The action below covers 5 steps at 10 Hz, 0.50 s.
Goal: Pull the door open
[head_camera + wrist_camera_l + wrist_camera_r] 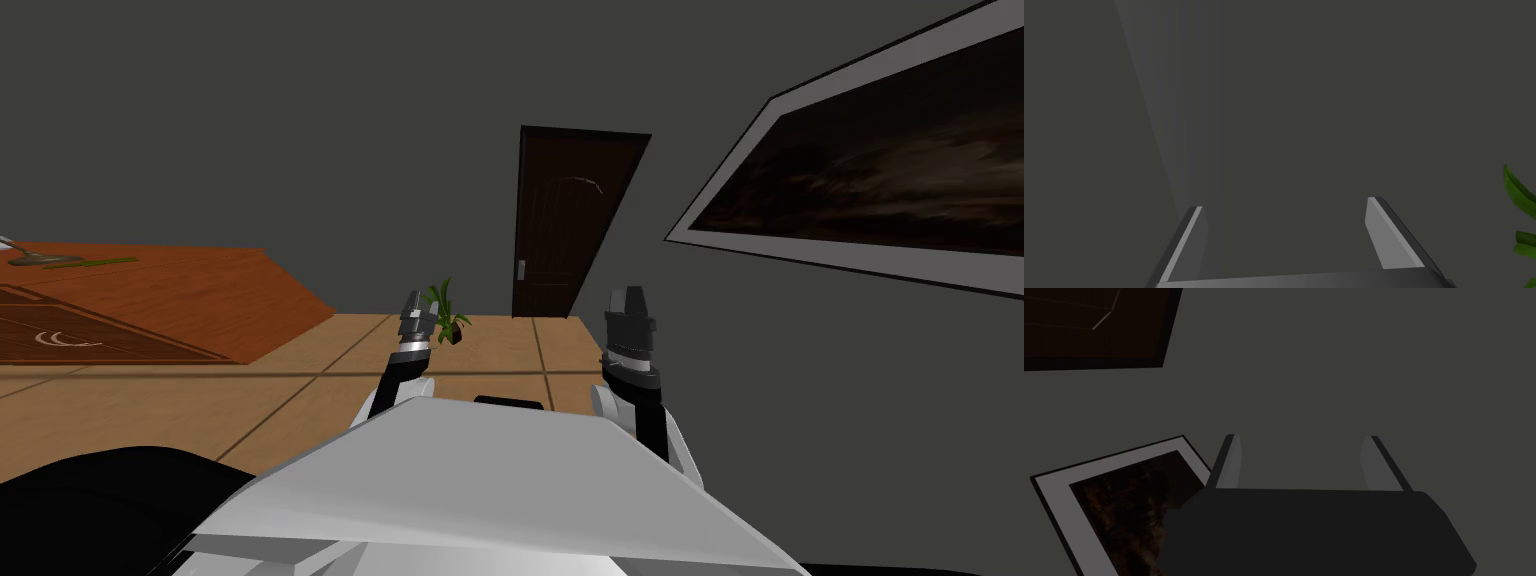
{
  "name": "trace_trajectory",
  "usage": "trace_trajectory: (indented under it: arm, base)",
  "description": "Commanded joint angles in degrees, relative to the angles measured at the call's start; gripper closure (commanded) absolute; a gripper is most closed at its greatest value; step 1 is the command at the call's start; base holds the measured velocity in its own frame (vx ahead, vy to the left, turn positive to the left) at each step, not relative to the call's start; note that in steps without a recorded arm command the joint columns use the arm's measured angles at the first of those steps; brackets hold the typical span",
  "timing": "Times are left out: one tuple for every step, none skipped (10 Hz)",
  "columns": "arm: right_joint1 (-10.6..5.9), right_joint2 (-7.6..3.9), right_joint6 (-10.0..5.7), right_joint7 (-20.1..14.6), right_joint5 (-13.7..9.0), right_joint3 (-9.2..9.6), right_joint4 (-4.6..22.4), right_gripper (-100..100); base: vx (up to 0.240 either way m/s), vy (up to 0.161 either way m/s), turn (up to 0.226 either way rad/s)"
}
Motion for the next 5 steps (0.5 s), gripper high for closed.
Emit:
trace_trajectory:
  arm:
    - [-0.12,-0.36,0.31,-1.86,-0.76,0.13,0.92,-100]
    - [-0.16,-0.46,0.4,-2.43,-0.99,0.16,1.21,-100]
    - [-0.24,-0.66,0.59,-3.58,-1.46,0.24,1.77,-100]
    - [-0.32,-0.88,0.81,-4.85,-1.99,0.33,2.41,-100]
    - [-0.38,-1.01,0.94,-5.68,-2.32,0.39,2.82,-100]
  base:
    - [0.091,-0.005,0.032]
    - [0.147,0.018,0.036]
    - [0.171,0.022,0.024]
    - [0.181,0.013,0.038]
    - [0.141,0.018,0.03]
